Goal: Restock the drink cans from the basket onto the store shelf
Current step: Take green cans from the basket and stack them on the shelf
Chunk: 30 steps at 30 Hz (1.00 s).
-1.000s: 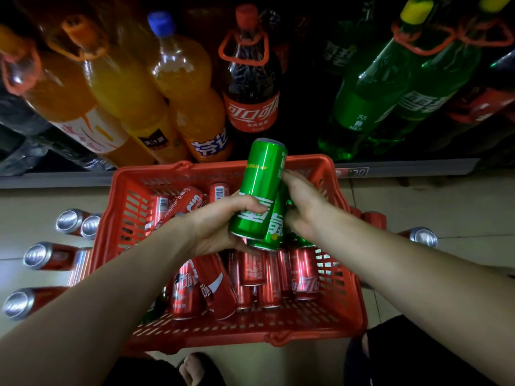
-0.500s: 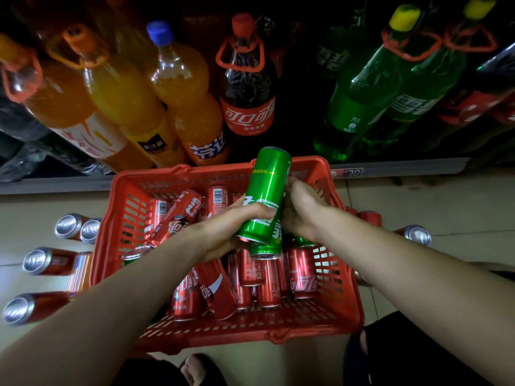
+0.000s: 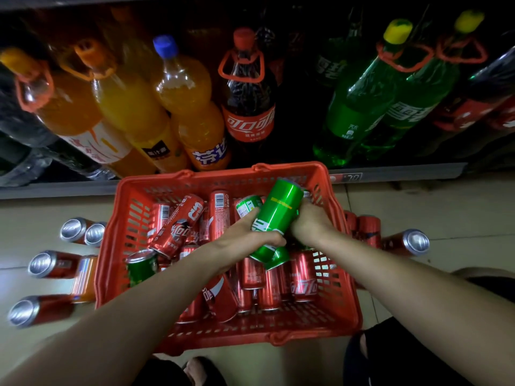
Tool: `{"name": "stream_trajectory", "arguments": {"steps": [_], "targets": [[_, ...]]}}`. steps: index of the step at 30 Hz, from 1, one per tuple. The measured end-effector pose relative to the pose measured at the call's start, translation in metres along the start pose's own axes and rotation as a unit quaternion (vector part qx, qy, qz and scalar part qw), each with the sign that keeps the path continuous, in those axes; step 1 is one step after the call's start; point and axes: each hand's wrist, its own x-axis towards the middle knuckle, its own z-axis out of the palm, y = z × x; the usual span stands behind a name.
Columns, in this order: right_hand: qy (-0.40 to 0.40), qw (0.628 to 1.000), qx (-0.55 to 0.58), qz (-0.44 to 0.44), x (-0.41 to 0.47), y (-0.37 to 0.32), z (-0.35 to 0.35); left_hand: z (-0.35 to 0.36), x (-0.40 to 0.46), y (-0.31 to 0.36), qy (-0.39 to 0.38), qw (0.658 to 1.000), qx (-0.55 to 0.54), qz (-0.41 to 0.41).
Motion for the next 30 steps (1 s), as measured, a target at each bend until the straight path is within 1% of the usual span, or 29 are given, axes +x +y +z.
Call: {"name": "stream_trajectory", "arguments": {"steps": [2,3,6,8,9,11,12,13,18,20,21,22,23,25,27,29,30], "targets": [[0.009,0.991,-0.12,-0.065,-0.004,0.006,0.003,-0.001,0.0,0.003,0.016,0.999,0.048,0.003],[0.008,0.984,-0.164,-0.07,-0.006,0.007,0.008,-0.002,-0.001,0.004,0.025,0.997,0.07,0.005],[0.02,0.969,-0.242,-0.035,-0.011,0.003,0.027,-0.005,-0.004,0.006,0.038,0.995,0.093,0.005],[0.025,0.968,-0.251,-0.019,-0.009,0.002,0.036,-0.008,-0.006,0.006,0.047,0.994,0.097,0.004],[0.022,0.974,-0.225,-0.014,-0.008,0.002,0.038,-0.01,-0.007,0.004,0.05,0.994,0.1,0.001],[-0.002,0.995,-0.1,0.018,-0.003,0.005,0.039,-0.014,-0.01,0.002,0.051,0.993,0.103,-0.002],[-0.017,0.998,-0.039,0.042,-0.003,0.006,0.04,-0.016,-0.012,0.002,0.05,0.994,0.1,-0.004],[-0.029,0.998,-0.003,0.06,-0.003,0.006,0.043,-0.018,-0.013,0.0,0.051,0.994,0.096,-0.007],[-0.061,0.991,0.071,0.097,-0.004,0.005,0.043,-0.023,-0.016,-0.001,0.047,0.994,0.095,-0.02],[-0.088,0.98,0.136,0.117,0.002,0.006,0.038,-0.024,-0.016,-0.002,0.041,0.995,0.089,-0.023],[-0.102,0.964,0.209,0.126,0.003,0.007,0.035,-0.025,-0.016,-0.002,0.036,0.995,0.085,-0.024],[-0.123,0.939,0.289,0.14,0.001,0.007,0.03,-0.024,-0.018,0.0,0.032,0.996,0.078,-0.024],[-0.151,0.906,0.365,0.151,0.0,0.008,0.027,-0.024,-0.018,0.001,0.028,0.997,0.071,-0.026],[-0.228,0.841,0.466,0.153,-0.011,0.002,0.015,-0.025,-0.017,0.002,0.026,0.998,0.055,-0.033],[-0.285,0.797,0.516,0.132,-0.018,0.0,0.006,-0.026,-0.019,0.004,0.026,0.998,0.047,-0.037],[-0.328,0.76,0.551,0.106,-0.026,-0.004,-0.003,-0.026,-0.02,0.007,0.027,0.997,0.062,-0.03],[-0.343,0.749,0.56,0.092,-0.028,-0.006,-0.007,-0.027,-0.021,0.009,0.028,0.997,0.067,-0.024]]}}
